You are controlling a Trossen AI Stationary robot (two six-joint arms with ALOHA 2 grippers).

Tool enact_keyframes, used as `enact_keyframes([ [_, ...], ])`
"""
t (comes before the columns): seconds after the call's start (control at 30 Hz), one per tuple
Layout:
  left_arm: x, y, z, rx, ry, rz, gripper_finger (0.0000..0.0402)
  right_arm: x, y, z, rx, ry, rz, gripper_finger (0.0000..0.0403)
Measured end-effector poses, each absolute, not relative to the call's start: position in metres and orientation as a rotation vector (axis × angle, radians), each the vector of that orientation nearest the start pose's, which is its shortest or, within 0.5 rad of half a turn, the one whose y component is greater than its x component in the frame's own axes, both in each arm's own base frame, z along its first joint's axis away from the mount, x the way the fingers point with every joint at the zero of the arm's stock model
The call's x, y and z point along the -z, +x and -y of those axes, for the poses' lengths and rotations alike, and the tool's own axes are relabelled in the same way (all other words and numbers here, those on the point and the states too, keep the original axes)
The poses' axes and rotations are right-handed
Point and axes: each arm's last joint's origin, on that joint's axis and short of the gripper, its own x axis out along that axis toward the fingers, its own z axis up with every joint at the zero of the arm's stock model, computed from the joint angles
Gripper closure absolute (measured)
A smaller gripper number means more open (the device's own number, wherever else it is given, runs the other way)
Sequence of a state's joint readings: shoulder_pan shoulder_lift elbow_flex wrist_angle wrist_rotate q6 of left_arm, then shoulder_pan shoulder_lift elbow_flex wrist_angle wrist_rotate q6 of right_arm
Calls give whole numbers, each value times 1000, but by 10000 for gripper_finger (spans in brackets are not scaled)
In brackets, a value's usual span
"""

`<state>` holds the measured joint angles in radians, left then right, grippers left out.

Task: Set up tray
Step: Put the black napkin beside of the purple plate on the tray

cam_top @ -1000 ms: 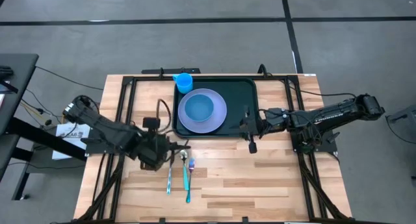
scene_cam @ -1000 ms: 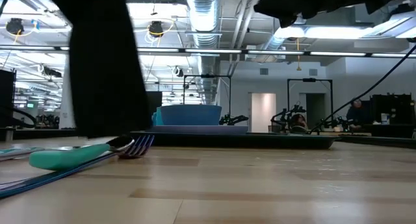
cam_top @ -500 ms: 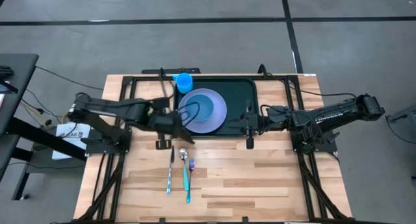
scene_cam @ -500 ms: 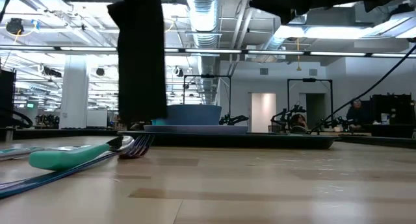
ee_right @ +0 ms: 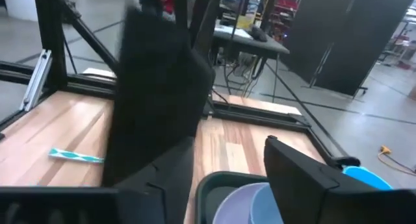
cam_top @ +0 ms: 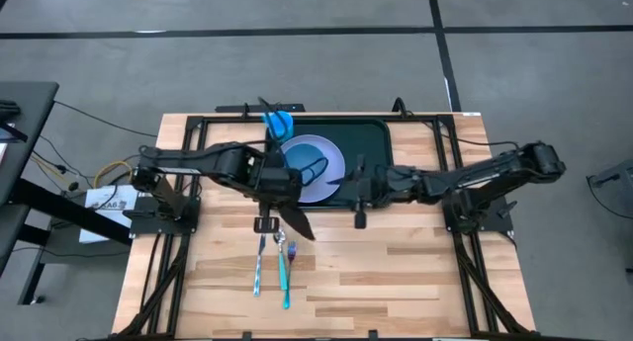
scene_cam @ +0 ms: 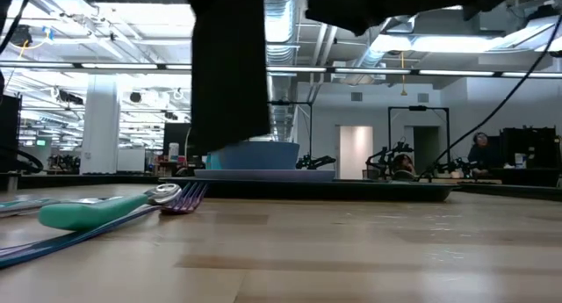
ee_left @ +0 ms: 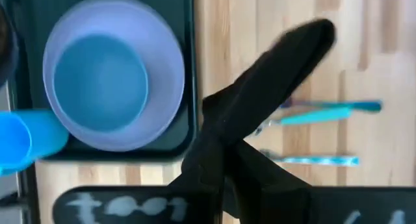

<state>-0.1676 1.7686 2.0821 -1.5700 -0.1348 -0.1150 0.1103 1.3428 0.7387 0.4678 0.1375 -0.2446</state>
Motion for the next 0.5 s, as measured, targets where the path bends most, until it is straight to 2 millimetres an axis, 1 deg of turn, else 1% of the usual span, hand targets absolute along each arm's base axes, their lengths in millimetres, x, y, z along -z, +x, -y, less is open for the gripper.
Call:
enact_keyframes([
  [0.1,-411,315,49,-37,81,-1209,401,-260,307,-34,-3,-263,-138,206],
  [0.23,-412,315,50,-25,70,-1203,401,-262,326,-44,-27,-278,-137,185],
  [0.37,-412,315,50,-25,70,-1205,401,-267,339,-53,-45,-308,-133,172],
  [0.5,-412,315,50,-23,68,-1205,401,-270,341,-59,-47,-329,-177,170],
])
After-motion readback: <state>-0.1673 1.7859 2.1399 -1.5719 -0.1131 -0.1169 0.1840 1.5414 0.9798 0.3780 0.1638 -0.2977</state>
